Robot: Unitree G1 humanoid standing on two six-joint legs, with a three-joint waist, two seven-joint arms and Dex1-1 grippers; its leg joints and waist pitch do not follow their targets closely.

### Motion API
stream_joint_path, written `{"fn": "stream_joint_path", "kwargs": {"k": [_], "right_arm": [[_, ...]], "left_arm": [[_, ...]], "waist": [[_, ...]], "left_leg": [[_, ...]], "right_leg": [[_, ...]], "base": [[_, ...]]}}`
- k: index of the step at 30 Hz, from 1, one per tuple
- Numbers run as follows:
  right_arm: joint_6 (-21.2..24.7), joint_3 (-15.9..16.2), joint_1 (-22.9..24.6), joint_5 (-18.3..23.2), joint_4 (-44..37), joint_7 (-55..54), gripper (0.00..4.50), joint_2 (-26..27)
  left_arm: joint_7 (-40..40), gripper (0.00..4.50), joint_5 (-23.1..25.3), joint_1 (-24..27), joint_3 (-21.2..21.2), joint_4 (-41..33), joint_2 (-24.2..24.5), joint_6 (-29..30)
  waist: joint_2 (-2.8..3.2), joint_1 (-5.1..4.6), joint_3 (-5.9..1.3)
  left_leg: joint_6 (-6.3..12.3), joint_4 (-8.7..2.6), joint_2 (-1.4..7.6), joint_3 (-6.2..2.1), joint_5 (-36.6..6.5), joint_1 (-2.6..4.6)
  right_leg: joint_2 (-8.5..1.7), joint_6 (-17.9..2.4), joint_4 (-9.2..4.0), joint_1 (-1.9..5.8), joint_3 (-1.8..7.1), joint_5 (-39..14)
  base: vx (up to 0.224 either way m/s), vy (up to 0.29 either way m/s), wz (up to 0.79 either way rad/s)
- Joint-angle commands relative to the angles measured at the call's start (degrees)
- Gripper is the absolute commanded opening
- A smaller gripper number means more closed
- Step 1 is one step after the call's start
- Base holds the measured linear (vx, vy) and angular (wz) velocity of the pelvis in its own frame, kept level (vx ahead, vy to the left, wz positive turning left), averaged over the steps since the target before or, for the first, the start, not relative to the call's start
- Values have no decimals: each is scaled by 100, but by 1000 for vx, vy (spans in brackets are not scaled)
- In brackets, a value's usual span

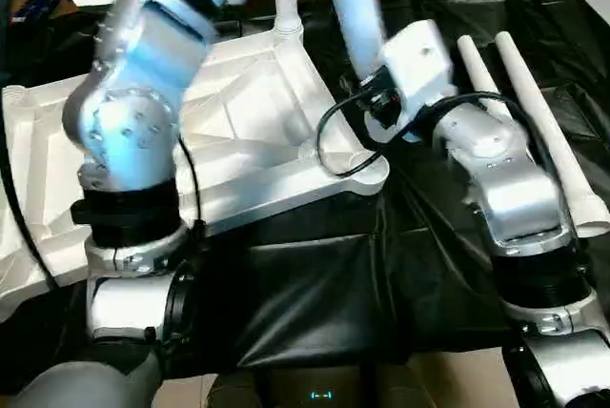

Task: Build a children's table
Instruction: Insert table leg to table base

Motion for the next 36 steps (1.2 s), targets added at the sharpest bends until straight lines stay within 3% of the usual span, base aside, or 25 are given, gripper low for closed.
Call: {"fn": "stream_joint_path", "kwargs": {"k": [1,2,4,6,7,8,10,12,14,17,20,21,22,26,30,36], "right_arm": [[343,-1037,-182,947,-52,149,184,136],[343,-1037,-182,947,-52,149,184,136],[1074,-2009,-307,2361,-275,844,184,-17],[1481,-2342,-270,3091,-492,1379,183,-269],[1865,-2582,-253,3603,-583,1579,183,-414],[1985,-2654,-246,3762,-607,1638,183,-457],[2687,-3170,-188,4896,-688,1918,183,-726],[2924,-3423,-177,5447,-603,1919,183,-809],[3326,-3877,-97,6467,-434,1875,183,-942],[3591,-4318,3,7534,-213,1642,183,-1024],[3534,-4512,-21,8055,-67,1378,183,-1005],[3540,-4607,-48,8429,49,1197,183,-1046],[3540,-4610,-50,8442,53,1192,183,-1048],[3523,-4637,4,9186,224,832,183,-1200],[3481,-4596,125,9776,284,539,183,-1319],[3305,-4495,288,10474,322,117,183,-1432]], "left_arm": [[255,274,-295,-192,628,123,132,-363],[255,274,-295,-192,628,123,132,-363],[135,274,132,-27,772,390,614,-431],[-61,274,418,162,682,528,913,-319],[-304,274,639,350,434,542,1143,-183],[-385,274,709,412,348,540,1212,-146],[-1021,274,1017,931,-349,351,1576,158],[-1295,274,974,1190,-654,153,1658,350],[-1901,274,875,1751,-1300,-290,1858,548],[-2627,274,935,2380,-2143,-752,2228,494],[-2949,274,1074,2637,-2558,-941,2432,509],[-3173,274,1215,2756,-2755,-1046,2554,578],[-3181,274,1221,2760,-2763,-1049,2559,578],[-3474,274,1676,2992,-3204,-1176,2836,525],[-3472,274,2037,3083,-3406,-1105,2974,274],[-3287,274,2699,3114,-3519,-823,2906,-253]], "waist": [[-113,16,-641],[-93,23,-642],[-120,12,-643],[-103,28,-634],[-110,27,-649],[-109,23,-642],[-91,45,-645],[-73,63,-631],[-75,95,-608],[-77,120,-595],[-79,108,-558],[-79,97,-546],[-85,93,-540],[-90,46,-522],[-97,31,-537],[-106,29,-568]], "left_leg": [[530,-300,-34,10,-580,110],[579,-299,-34,6,-598,115],[723,-299,-38,-7,-452,126],[839,-302,-15,-23,-308,136],[862,-289,-1,-15,-143,140],[899,-298,-9,-18,-104,144],[931,-300,15,-24,-59,163],[867,-313,30,-8,-162,186],[752,-333,42,-7,-280,177],[608,-353,35,0,-376,172],[431,-381,27,10,-597,179],[346,-393,14,15,-649,170],[305,-395,11,10,-685,167],[168,-413,-1,4,-746,155],[145,-423,-3,-4,-699,147],[198,-413,-13,8,-520,127]], "right_leg": [[-34,-1748,-253,536,99,-276],[-41,-1765,-242,537,101,-289],[-16,-1688,-236,542,91,-238],[-18,-1586,-232,533,84,-226],[-16,-1592,-219,514,79,-104],[-9,-1598,-230,520,76,-110],[-33,-1612,-231,488,69,-268],[-60,-1660,-262,461,74,-519],[-71,-1651,-278,437,70,-741],[-79,-1547,-315,426,69,-955],[-90,-1368,-370,406,77,-1356],[-83,-1309,-385,404,77,-1501],[-86,-1281,-394,406,75,-1583],[-76,-1051,-434,401,70,-1926],[-68,-982,-443,403,64,-1898],[-51,-1071,-411,416,63,-1499]], "base": [[0,0,0],[0,0,0],[0,0,0],[0,0,0],[0,0,0],[0,0,0],[0,0,0],[0,0,0],[0,0,0],[0,0,0],[0,0,0],[0,0,0],[0,0,0],[0,0,0],[0,0,0],[0,0,0]]}}
